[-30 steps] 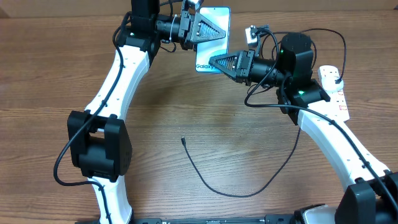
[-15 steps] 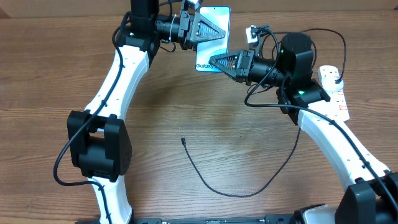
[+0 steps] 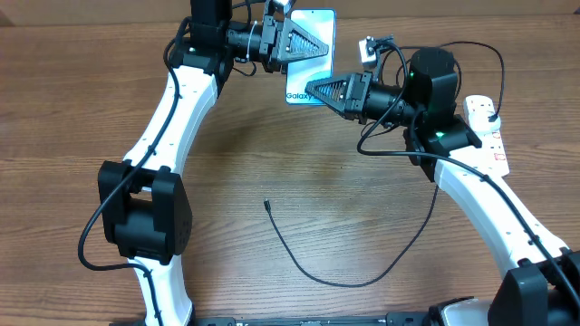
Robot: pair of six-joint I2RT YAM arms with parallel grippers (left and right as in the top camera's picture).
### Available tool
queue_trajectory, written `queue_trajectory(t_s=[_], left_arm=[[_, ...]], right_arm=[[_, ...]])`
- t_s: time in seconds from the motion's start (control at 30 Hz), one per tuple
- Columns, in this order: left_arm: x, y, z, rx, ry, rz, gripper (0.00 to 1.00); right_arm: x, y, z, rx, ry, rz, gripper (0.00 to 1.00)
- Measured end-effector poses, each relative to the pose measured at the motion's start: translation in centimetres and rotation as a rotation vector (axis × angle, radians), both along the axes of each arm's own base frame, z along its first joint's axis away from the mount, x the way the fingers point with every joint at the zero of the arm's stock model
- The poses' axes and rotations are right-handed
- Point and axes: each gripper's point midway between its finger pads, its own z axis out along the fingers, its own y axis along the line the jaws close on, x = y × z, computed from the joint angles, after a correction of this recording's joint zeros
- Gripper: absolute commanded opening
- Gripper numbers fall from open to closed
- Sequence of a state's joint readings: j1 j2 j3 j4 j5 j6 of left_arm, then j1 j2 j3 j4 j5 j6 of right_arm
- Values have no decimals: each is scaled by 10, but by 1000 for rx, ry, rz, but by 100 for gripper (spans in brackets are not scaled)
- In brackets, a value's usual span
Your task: Plug charger to phone and switch on socket
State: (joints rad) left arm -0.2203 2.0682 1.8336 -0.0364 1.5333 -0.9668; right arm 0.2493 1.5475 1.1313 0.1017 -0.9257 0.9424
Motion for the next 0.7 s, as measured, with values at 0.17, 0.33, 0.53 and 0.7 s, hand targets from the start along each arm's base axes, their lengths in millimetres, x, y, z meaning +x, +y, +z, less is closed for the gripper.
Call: queue_trajectory(t_s=[0.17,0.33,0.53,0.7], left_arm=[[1,0,-1,2,1,6,16],[1,0,-1,2,0,7,4],[1,2,0,-3,-7,0,5],[1,5,0,-5,-11,-2,4]], right_arm=[[-1,0,5,7,-16,9,4],[-1,-2,4,3,-5,4,31],[6,-13,-8,-28,20,-40,96],[13,-24,-14,-58,4,-69,100]])
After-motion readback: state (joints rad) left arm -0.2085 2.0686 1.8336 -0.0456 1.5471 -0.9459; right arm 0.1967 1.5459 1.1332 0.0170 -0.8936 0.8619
